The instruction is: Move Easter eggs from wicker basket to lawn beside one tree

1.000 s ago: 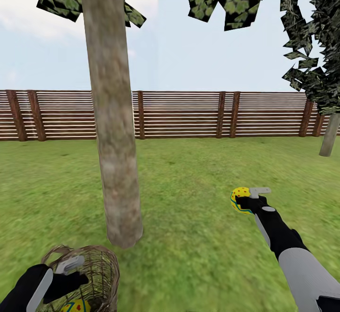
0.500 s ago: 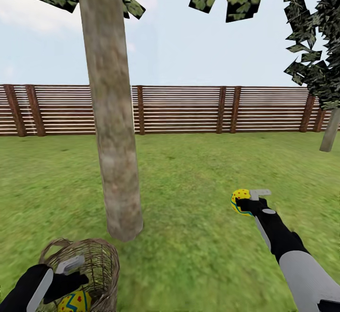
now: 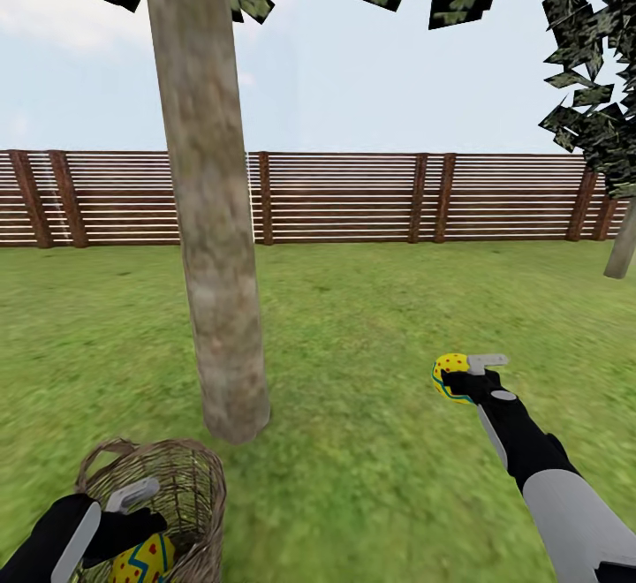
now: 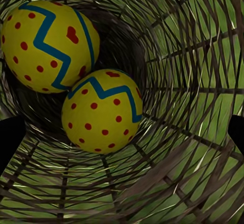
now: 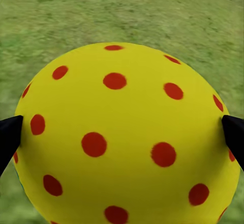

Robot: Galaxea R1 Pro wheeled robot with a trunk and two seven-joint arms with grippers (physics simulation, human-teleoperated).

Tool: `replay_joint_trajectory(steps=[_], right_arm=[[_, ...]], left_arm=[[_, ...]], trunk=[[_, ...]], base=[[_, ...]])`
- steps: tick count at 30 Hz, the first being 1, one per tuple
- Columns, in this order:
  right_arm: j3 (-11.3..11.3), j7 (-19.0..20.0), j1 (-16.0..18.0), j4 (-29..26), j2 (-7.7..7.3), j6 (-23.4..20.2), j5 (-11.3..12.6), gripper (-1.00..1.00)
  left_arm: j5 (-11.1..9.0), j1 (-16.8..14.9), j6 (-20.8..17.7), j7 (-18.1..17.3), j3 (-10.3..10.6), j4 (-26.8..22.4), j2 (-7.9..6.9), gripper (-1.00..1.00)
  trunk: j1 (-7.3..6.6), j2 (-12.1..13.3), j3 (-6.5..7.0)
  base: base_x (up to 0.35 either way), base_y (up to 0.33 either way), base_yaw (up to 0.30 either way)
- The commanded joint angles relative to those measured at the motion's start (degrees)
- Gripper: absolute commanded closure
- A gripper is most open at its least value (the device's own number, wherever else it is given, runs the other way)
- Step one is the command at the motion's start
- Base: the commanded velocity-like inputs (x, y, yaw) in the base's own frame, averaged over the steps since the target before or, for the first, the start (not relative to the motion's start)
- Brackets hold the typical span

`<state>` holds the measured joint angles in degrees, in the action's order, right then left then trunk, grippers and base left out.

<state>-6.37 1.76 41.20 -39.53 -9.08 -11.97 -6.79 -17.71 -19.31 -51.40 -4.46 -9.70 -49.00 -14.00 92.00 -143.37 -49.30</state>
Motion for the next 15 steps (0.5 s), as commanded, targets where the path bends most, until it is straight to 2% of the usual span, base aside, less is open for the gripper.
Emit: replay_joint_trajectory(steps=[1, 8, 15], right_arm=[[-0.1, 0.2, 0.0, -0.1, 0.03, -0.3, -0.6, 1.00], [-0.1, 0.2, 0.0, -0.1, 0.03, -0.3, -0.6, 1.00], [-0.1, 0.2, 0.0, -0.1, 0.03, -0.4, -0.6, 1.00]], left_arm=[[0.4, 0.0, -0.3, -0.5, -0.1, 0.0, 0.02, -1.00], [0.3, 0.0, -0.2, -0.6, -0.2, 0.2, 0.07, -1.00], [0.2, 0.0, -0.2, -0.6, -0.1, 0.3, 0.11, -1.00]], trunk=[[-0.01, 0.0, -0.06], [-0.01, 0.0, -0.06], [-0.01, 0.0, -0.06]], base=[[0.000, 0.000, 0.000], [0.002, 0.000, 0.000], [0.245, 0.000, 0.000]])
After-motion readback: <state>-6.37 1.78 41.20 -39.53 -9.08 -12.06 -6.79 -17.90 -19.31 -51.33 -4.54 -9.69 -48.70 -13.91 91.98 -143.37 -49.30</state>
